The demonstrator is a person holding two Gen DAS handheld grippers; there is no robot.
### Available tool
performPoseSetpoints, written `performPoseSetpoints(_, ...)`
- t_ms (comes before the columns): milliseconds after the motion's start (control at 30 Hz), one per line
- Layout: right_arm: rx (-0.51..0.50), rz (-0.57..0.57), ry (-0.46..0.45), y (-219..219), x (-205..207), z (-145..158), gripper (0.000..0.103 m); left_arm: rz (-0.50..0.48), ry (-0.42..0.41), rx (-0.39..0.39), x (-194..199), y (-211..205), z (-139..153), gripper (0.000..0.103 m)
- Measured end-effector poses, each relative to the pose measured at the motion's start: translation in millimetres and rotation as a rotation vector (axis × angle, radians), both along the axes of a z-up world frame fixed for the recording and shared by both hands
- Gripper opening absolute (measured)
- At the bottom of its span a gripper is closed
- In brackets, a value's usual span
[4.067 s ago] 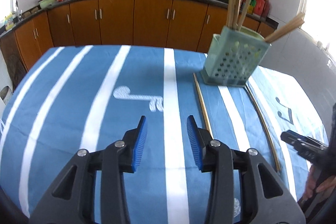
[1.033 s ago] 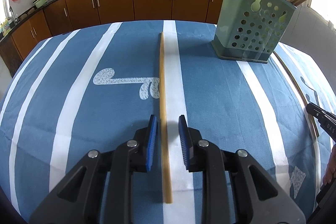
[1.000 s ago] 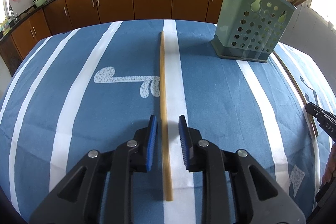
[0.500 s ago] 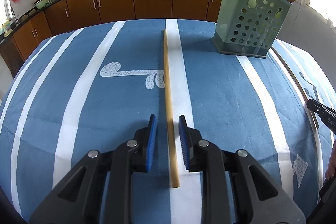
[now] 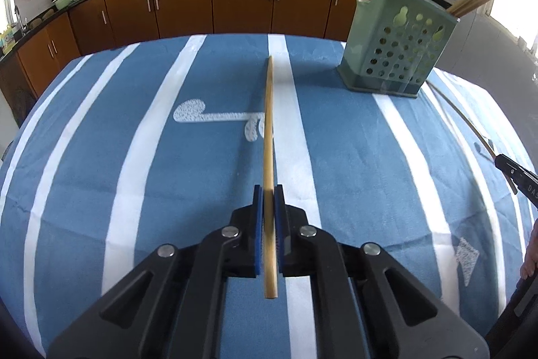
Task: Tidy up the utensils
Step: 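Lift both held chopsticks up from the cloth, then carry both chopsticks over the green holder and lower them in upright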
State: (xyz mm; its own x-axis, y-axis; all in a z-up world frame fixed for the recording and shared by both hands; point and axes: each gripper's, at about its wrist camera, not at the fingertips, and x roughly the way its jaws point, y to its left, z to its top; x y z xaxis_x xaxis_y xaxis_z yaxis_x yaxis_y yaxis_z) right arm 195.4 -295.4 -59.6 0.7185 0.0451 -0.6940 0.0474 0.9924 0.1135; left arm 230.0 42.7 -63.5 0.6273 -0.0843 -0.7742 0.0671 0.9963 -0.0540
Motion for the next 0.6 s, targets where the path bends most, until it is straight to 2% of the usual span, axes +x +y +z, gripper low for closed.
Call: performPoseSetpoints(600,0.044,-0.033,-0.197,-20,-11,71,0.007,0.001,-0.253,-0.078,-14,7,105,0.007)
